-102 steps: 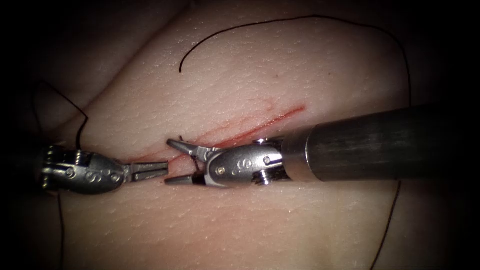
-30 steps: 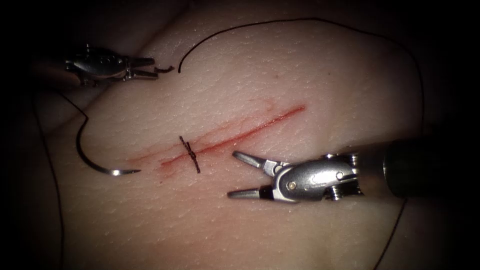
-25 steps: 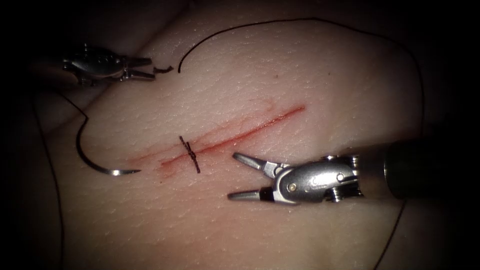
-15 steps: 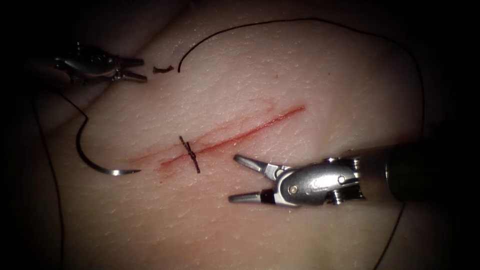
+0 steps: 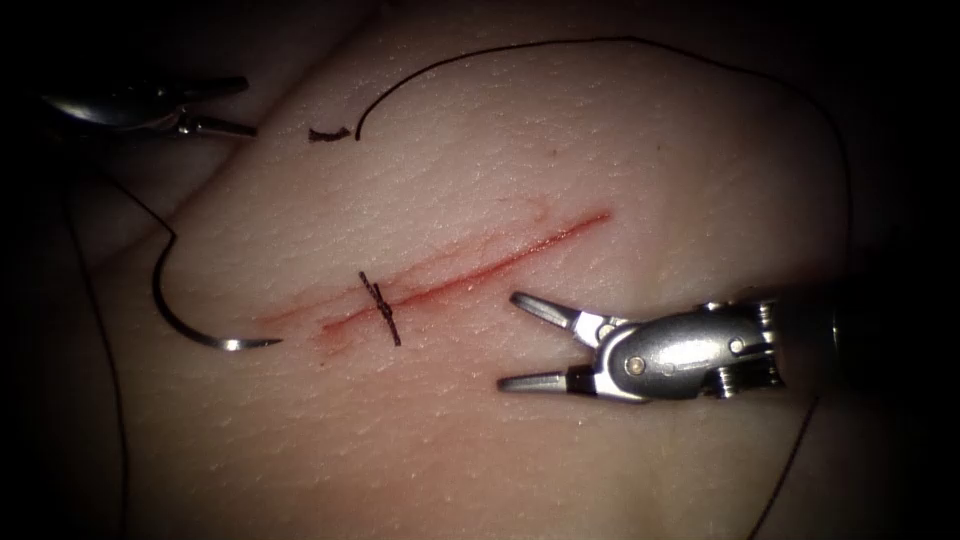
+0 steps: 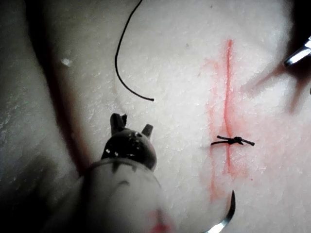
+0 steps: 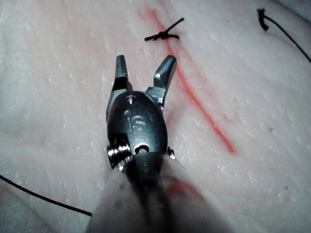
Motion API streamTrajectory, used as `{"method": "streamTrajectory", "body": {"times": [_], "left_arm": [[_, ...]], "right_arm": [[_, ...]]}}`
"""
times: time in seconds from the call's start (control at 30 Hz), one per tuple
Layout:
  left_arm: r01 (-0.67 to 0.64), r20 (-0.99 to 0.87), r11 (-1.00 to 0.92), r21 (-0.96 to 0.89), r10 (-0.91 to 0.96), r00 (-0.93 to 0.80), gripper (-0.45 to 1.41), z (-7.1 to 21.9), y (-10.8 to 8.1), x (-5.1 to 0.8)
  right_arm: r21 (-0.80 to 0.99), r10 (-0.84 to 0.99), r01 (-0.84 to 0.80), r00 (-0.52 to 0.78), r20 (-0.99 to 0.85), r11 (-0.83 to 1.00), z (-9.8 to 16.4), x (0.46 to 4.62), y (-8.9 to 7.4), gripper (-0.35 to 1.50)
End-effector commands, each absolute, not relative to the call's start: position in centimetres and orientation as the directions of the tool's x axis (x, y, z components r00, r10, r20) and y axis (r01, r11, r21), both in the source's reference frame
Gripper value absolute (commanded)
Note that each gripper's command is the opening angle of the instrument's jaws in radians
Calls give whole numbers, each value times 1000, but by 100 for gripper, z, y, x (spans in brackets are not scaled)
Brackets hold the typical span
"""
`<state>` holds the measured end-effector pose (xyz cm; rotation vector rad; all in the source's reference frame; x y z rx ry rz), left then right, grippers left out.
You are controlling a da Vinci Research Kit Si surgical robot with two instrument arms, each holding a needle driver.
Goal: Wound Closure
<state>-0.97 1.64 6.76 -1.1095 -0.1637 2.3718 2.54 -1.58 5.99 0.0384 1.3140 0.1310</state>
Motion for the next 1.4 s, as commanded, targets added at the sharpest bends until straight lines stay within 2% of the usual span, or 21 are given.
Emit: {"method": "streamTrajectory", "body": {"times": [0.03,0.23,0.37,0.57,0.97,1.4], "left_arm": [[-390,-693,-863,-320,494,-525,42,669,154,-105],[-365,-714,-863,-350,498,-493,41,618,118,-118],[-327,-664,-869,-370,494,-562,44,596,91,-124],[-323,-561,-875,-360,479,-675,59,584,76,-127],[-236,-399,-891,-388,393,-828,91,604,45,-138],[-184,-256,-877,-444,320,-912,86,641,16,-147]], "right_arm": [[111,126,-73,250,-960,991,595,255,-162,126],[140,154,-72,244,-958,988,574,251,-159,126],[183,192,-59,263,-945,981,562,252,-155,123],[197,208,-65,335,-919,978,553,255,-156,106],[225,236,-71,340,-910,972,548,256,-160,118],[227,235,-62,332,-914,972,542,259,-167,120]]}}
